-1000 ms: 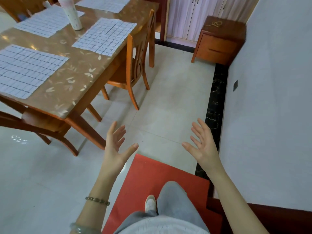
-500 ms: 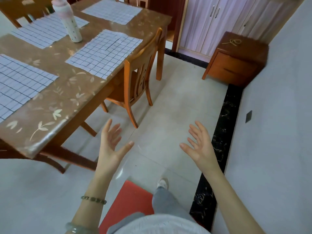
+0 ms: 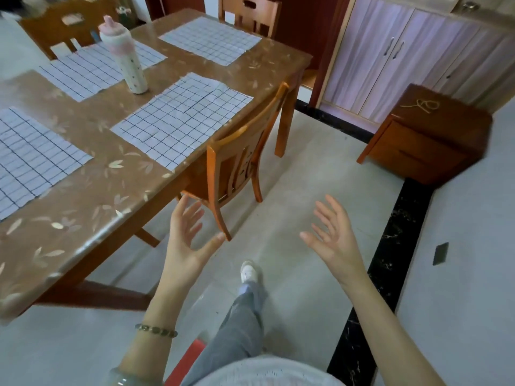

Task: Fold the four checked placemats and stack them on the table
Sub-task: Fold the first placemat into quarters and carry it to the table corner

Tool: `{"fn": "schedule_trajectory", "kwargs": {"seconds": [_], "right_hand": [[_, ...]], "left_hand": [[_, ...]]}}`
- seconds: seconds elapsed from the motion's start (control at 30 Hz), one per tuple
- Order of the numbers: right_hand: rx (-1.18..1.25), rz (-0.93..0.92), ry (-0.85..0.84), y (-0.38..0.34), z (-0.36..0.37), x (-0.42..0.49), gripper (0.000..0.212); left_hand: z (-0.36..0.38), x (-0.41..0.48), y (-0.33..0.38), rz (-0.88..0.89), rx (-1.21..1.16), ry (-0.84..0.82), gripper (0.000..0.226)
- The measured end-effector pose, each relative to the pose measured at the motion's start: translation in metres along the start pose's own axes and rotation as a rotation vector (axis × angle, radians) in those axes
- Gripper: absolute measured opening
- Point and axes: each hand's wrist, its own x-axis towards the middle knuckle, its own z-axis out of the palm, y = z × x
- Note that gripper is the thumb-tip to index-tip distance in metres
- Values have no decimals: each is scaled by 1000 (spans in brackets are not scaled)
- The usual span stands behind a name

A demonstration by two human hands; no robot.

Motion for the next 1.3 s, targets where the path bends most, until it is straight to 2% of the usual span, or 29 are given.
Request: {"fn": "schedule_trajectory", "kwargs": {"seconds": [0.2,0.47,0.7,0.93,1.1,1.3], "right_hand": [[-11,-56,-42,-14,4,121,77],[14,-67,-111,-45,17,271,78],[8,-51,-195,-70,35,358,83],[16,-73,-395,-88,68,438,80],[-28,-76,-579,-90,89,505,75],[-103,-68,-780,-84,102,583,79]], "left_hand": [[7,110,7,79,-23,78,97],[11,238,14,17,-55,75,94],[10,307,9,-2,-22,139,89],[6,354,6,-44,-9,261,95],[11,383,-1,-118,-18,415,97],[23,416,-8,-213,-10,604,95]]}}
